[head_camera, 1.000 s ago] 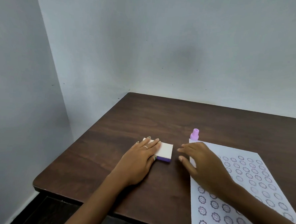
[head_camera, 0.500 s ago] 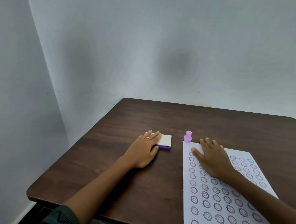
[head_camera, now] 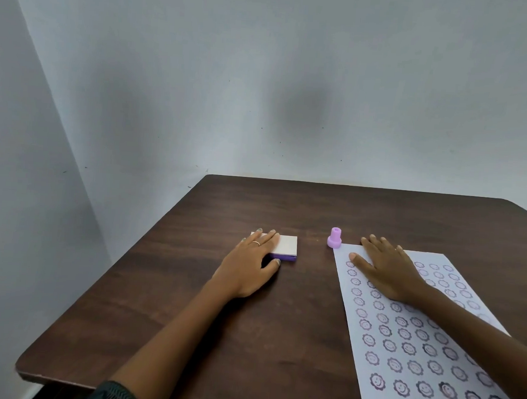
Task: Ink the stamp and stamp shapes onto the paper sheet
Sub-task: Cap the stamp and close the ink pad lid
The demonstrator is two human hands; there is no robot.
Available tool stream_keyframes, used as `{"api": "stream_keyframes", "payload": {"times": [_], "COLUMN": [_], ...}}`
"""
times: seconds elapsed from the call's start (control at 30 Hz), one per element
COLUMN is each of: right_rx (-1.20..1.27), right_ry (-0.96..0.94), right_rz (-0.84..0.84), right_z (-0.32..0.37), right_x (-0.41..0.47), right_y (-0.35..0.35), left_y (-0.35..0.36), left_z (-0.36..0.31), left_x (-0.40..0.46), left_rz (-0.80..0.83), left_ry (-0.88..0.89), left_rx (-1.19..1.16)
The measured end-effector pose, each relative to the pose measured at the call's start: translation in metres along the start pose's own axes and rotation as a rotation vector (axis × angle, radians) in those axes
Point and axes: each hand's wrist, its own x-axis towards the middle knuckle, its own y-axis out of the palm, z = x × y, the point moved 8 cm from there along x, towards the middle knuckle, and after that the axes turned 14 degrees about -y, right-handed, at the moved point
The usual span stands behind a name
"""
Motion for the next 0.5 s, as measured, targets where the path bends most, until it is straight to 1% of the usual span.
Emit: {"api": "stream_keyframes", "payload": {"times": [0.07,0.13,0.23,0.4,0.5], "right_rx": [0.012,0.054,0.149,0.323,0.392], "right_ry": [0.005,0.004,-0.037,-0.136,-0.136], "right_rz": [0.013,-0.017,-0.166,-0.37,-0.462], "right_z": [0.0,0.001,0.012,0.04,0.05], "right_x": [0.002,0.004,0.008,0.02,0.022], "right_y": [0.0,-0.005,-0.022,-0.041,-0.047], "left_y": [-0.001,-0.001,-0.001,0.0,0.0], "left_z": [0.0,-0.001,-0.001,0.0,0.0], "left_x": [-0.001,-0.001,-0.001,-0.001,-0.001], "left_rz": [-0.006,-0.012,-0.015,-0.018,-0.008], "left_ry": [0.001,0.001,0.004,0.001,-0.006], "left_rx": [0.002,0.0,-0.002,-0.008,-0.017]}}
